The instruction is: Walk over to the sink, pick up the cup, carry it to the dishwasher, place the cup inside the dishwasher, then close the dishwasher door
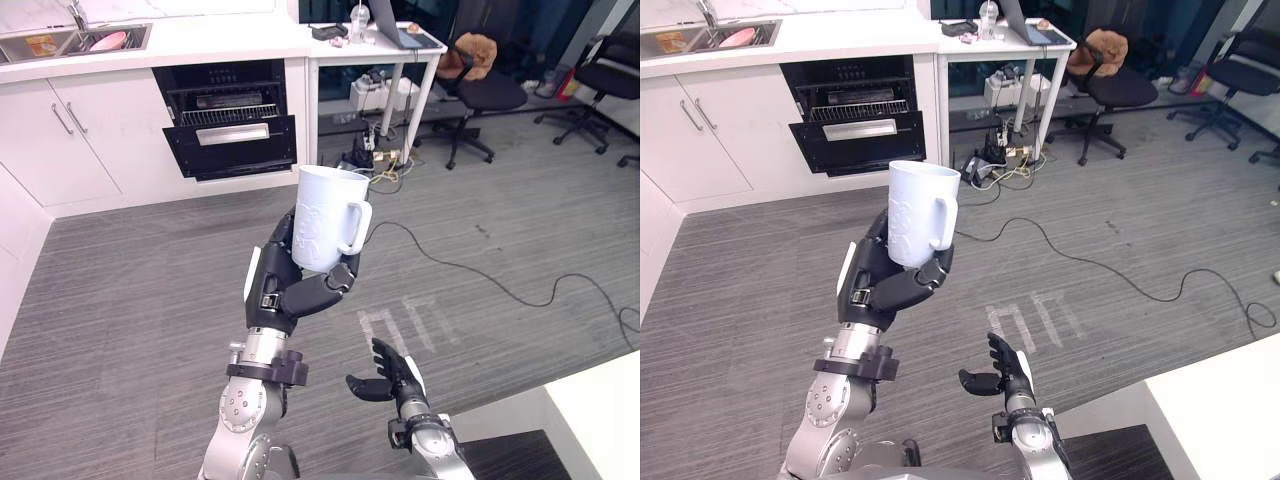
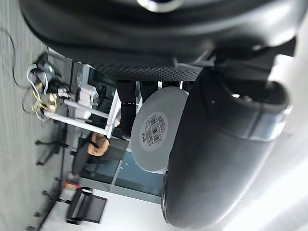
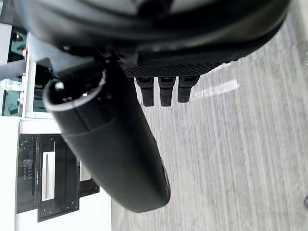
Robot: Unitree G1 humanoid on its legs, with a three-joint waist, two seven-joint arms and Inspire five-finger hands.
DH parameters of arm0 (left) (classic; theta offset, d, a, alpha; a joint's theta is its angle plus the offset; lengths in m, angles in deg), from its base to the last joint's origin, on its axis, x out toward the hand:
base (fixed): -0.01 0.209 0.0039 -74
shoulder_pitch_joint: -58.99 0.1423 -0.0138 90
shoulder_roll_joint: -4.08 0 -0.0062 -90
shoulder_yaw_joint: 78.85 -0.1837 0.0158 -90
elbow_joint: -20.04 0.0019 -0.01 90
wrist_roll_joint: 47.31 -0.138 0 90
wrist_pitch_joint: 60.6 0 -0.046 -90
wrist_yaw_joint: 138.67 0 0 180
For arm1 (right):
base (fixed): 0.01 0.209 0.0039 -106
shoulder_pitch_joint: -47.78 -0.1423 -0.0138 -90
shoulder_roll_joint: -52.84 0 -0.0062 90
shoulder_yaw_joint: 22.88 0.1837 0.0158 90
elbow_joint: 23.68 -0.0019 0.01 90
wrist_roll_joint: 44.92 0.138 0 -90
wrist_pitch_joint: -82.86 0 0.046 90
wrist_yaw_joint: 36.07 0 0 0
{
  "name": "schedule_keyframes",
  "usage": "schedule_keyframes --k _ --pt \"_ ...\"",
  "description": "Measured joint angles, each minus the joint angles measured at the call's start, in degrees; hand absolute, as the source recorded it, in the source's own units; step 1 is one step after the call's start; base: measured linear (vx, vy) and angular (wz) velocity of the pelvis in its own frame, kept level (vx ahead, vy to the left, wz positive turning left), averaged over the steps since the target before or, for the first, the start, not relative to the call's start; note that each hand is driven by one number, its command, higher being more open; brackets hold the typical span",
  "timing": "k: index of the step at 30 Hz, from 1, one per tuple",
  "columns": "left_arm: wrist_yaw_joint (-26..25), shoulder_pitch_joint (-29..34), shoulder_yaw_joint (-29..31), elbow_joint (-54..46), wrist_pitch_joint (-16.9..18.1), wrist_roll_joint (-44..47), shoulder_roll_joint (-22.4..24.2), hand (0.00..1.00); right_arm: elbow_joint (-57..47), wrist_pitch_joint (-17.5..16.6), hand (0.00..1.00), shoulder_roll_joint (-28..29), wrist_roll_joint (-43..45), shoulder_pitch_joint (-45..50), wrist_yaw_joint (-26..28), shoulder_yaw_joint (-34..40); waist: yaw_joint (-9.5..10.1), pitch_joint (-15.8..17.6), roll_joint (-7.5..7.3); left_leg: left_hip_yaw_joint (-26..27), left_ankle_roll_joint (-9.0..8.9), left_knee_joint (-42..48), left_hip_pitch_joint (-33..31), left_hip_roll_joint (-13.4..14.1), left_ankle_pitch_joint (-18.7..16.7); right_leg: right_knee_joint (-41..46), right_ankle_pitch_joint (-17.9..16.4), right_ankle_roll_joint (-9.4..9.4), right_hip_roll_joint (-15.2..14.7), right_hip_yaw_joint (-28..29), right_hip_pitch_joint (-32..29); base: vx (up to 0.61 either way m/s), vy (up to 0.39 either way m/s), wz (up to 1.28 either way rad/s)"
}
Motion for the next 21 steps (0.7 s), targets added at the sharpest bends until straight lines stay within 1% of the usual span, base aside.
schedule_keyframes --k 1,3,4,5,6,7,8,9,10,11,12,13,14,15,16,17,18,19,21 --pt "0.01 0.18 -0.32 0.62 -0.02 0.00 -0.16 0.30 0.00 0.01 0.90 -0.09 -1.03 -0.01 -0.10 0.32 -0.26 0.00 -0.02 -0.41 0.31 -0.72 0.28 -0.92 0.13 0.66 0.03 0.02 -0.62 0.03 -0.07 0.09 0.114 0.26" --pt "0.02 0.70 -0.37 1.04 -0.35 -0.01 -0.15 0.30 0.00 0.02 0.90 -0.62 -2.10 -0.22 -0.14 0.33 -0.18 -0.02 0.03 -0.51 0.83 -2.78 1.83 -1.84 0.58 6.00 0.02 0.03 -1.22 0.81 -2.19 0.07 0.112 0.14" --pt "0.03 1.29 -0.30 1.03 -0.35 -0.01 -0.04 0.30 -0.05 0.02 0.90 -0.82 -2.31 -0.44 -0.17 0.40 -0.36 0.00 0.03 -0.71 1.04 -3.91 3.12 -2.19 0.73 12.49 0.03 0.05 -1.42 1.21 -4.73 0.07 0.113 0.10" --pt "0.03 1.59 0.00 1.01 -0.36 -0.05 -0.09 0.30 -0.24 0.02 0.90 -0.87 -3.41 -0.67 -0.24 0.73 -0.56 0.29 -0.45 -1.05 1.34 -5.12 4.69 -3.11 0.89 20.96 0.23 0.45 -2.27 1.65 -7.82 0.08 0.107 0.18" --pt "0.03 1.65 0.04 1.01 -0.39 -0.08 -0.14 0.30 -0.31 0.02 0.90 -0.85 -3.89 -0.80 -0.25 1.10 -0.93 0.43 -0.68 -1.50 1.63 -5.73 5.50 -3.79 1.05 25.25 0.89 1.46 -2.71 2.05 -9.39 0.11 0.095 0.47" --pt "0.04 1.65 0.03 1.01 -0.46 -0.10 -0.27 0.30 -0.33 0.03 0.90 -0.92 -4.36 -0.96 -0.42 1.62 -2.16 0.57 -0.59 -3.34 2.19 -6.35 6.69 -4.60 1.20 31.65 1.87 1.36 -2.85 3.99 -11.97 0.10 0.056 0.61" --pt "0.05 1.67 0.13 1.01 -0.45 -0.10 -0.23 0.30 -0.37 0.03 0.90 -1.00 -4.40 -0.97 -0.48 1.70 -2.84 0.50 -0.33 -4.26 2.37 -6.48 6.97 -4.80 1.13 32.90 0.51 0.49 -2.55 5.08 -12.47 0.12 0.042 0.73" --pt "0.02 1.55 0.30 0.87 -0.29 -0.10 -0.13 0.30 -1.00 0.02 0.90 -1.19 -4.51 -0.92 -0.50 1.60 -3.04 0.32 -0.30 -5.17 2.34 -7.20 7.25 -5.20 1.11 32.23 -2.36 -0.42 -1.78 6.62 -14.05 0.09 -0.018 0.53" --pt "0.01 1.22 0.50 0.87 -0.12 -0.09 -0.13 0.30 -2.16 0.02 0.90 -1.20 -4.82 -0.95 -0.50 1.38 -2.55 0.33 -0.25 -6.34 2.17 -7.50 7.22 -5.30 1.14 29.47 -4.18 -1.10 -0.80 7.88 -15.74 0.09 -0.038 0.47" --pt "-0.01 1.15 0.53 0.88 -0.13 -0.09 -0.17 0.30 -2.79 0.02 0.90 -1.19 -5.23 -0.92 -0.48 1.28 -2.71 0.32 -0.27 -7.25 2.00 -7.57 7.20 -5.30 1.24 27.55 -4.51 -1.26 -0.10 8.60 -16.14 0.09 -0.083 0.62" --pt "-0.04 1.12 0.31 0.91 -0.13 -0.05 -0.19 0.30 -3.99 0.02 0.90 -1.18 -5.86 -0.57 -0.47 1.26 -3.21 0.37 -0.19 -8.89 1.60 -7.53 7.07 -5.44 1.30 23.10 -4.59 -1.28 0.88 10.45 -16.51 0.11 -0.110 0.78" --pt "-0.09 1.07 0.03 0.91 -0.12 -0.05 -0.19 0.30 -5.59 0.01 0.90 -1.18 -6.00 0.18 -0.51 1.24 -3.20 0.05 -0.88 -10.08 0.97 -6.54 6.56 -6.42 0.95 16.87 -1.94 -0.67 0.78 11.53 -16.09 0.11 -0.124 0.74" --pt "-0.12 0.90 0.06 0.92 -0.12 -0.06 -0.25 0.30 -6.12 0.02 0.90 -1.12 -6.02 0.23 -0.51 1.21 -3.07 0.05 -1.68 -10.36 0.64 -5.88 6.53 -7.28 0.52 14.33 0.47 -0.01 0.20 12.15 -16.00 0.14 -0.161 0.53" --pt "-0.22 0.69 -0.14 1.86 -0.40 -0.08 0.58 0.30 -6.23 0.12 0.90 -2.01 -6.04 -0.16 -0.49 1.25 -2.68 0.08 -0.43 -11.09 0.01 -4.62 6.52 -6.61 -0.27 13.87 0.09 1.75 0.40 11.78 -15.10 0.15 -0.164 0.24" --pt "-0.30 1.04 -0.34 1.92 -0.46 -0.09 0.69 0.30 -6.42 0.11 0.90 -2.54 -6.07 -0.24 -0.47 1.24 -2.40 -0.64 0.78 -11.46 -0.36 -4.88 6.34 -5.52 -0.49 12.16 0.70 1.11 1.36 11.28 -14.50 0.18 -0.182 0.12" --pt "-0.29 1.09 -0.51 1.91 -0.45 -0.10 0.70 0.30 -6.61 0.08 0.90 -2.94 -6.07 -0.25 -0.50 1.25 -2.40 -1.17 1.63 -11.67 -0.91 -5.48 6.32 -4.14 -0.53 9.38 1.86 0.31 2.57 10.65 -13.45 0.14 -0.129 -0.03" --pt "-0.27 1.08 -0.54 1.90 -0.41 -0.09 0.70 0.30 -6.62 0.08 0.90 -3.04 -6.07 -0.23 -0.50 1.27 -2.39 -1.44 2.07 -11.68 -1.17 -6.06 6.63 -3.47 -0.44 8.02 2.50 -0.04 3.15 10.43 -12.72 0.15 -0.127 -0.09" --pt "-0.19 1.09 -0.53 1.90 -0.38 -0.07 0.69 0.30 -6.62 0.08 0.90 -3.21 -6.07 -0.12 -0.51 1.38 -2.44 -1.61 2.28 -11.66 -1.76 -7.30 7.50 -2.39 -0.24 5.49 3.67 -0.65 4.16 10.29 -11.20 0.11 -0.100 -0.09" --pt "0.18 1.12 -0.63 1.93 -0.38 -0.07 0.67 0.30 -6.64 0.08 0.90 -3.35 -6.07 -0.04 -0.51 2.20 -2.75 -1.65 2.19 -11.66 -2.39 -8.89 8.55 -1.44 0.07 3.07 4.59 -1.22 5.01 10.14 -9.79 0.12 -0.104 -0.08"
